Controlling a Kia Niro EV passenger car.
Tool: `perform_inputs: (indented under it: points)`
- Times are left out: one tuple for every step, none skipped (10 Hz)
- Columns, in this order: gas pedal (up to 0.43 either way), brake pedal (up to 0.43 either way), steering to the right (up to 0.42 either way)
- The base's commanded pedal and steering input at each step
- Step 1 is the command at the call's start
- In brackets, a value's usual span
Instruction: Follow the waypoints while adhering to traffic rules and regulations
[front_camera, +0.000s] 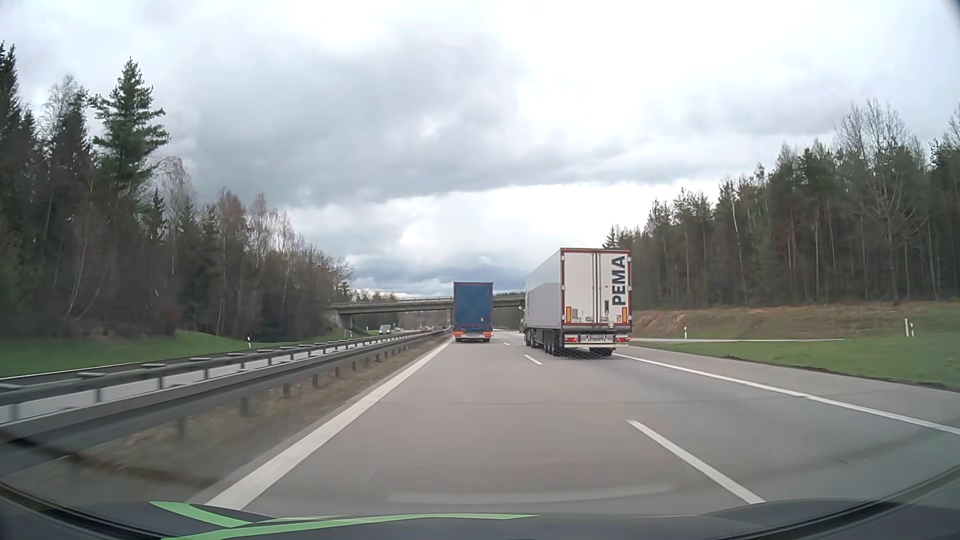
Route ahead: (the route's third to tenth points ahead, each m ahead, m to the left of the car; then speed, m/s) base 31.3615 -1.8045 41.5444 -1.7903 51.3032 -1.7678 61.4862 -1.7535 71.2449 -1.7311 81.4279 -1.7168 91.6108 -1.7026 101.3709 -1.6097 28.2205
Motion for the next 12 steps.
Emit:
perform_inputs:
  points:
    - [0.118,0.0,-0.005]
    - [0.13,0.0,-0.005]
    - [0.13,0.0,-0.005]
    - [0.13,0.0,-0.004]
    - [0.13,0.0,-0.004]
    - [0.13,0.0,-0.003]
    - [0.13,0.0,-0.003]
    - [0.13,0.0,-0.003]
    - [0.13,0.0,-0.003]
    - [0.13,0.0,-0.003]
    - [0.11,0.0,-0.003]
    - [0.087,0.0,-0.003]
